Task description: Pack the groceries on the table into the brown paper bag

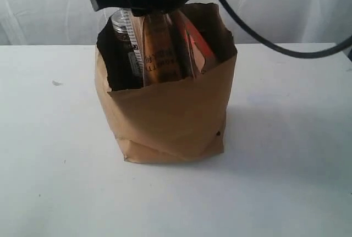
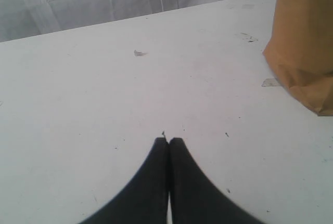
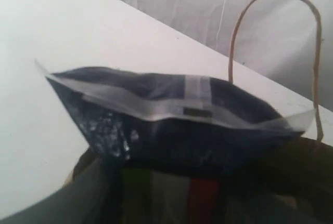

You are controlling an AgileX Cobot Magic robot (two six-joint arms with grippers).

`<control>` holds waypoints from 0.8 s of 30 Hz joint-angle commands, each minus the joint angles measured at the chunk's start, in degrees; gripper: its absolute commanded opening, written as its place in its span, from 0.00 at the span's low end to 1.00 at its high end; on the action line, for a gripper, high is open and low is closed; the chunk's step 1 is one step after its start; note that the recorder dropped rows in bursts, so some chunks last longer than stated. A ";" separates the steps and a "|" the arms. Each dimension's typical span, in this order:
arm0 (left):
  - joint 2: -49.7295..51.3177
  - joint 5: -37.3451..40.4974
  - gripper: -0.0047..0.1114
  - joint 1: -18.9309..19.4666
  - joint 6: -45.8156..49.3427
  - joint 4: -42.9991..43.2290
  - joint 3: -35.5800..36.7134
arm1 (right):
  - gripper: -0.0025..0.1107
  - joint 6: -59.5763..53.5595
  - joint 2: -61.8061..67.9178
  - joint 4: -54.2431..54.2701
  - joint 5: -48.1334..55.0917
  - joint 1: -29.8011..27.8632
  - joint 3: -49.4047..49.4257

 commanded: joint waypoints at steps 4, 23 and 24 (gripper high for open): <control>-0.29 -0.17 0.04 0.18 -0.07 -0.03 0.24 | 0.02 1.70 -1.85 -0.93 -1.06 0.05 2.36; -0.29 -0.17 0.04 0.18 -0.07 -0.03 0.24 | 0.02 1.25 -6.11 7.96 -11.77 0.05 -0.97; -0.29 -0.17 0.04 0.18 -0.07 -0.03 0.24 | 0.02 1.25 -5.87 7.96 -12.35 0.05 -0.97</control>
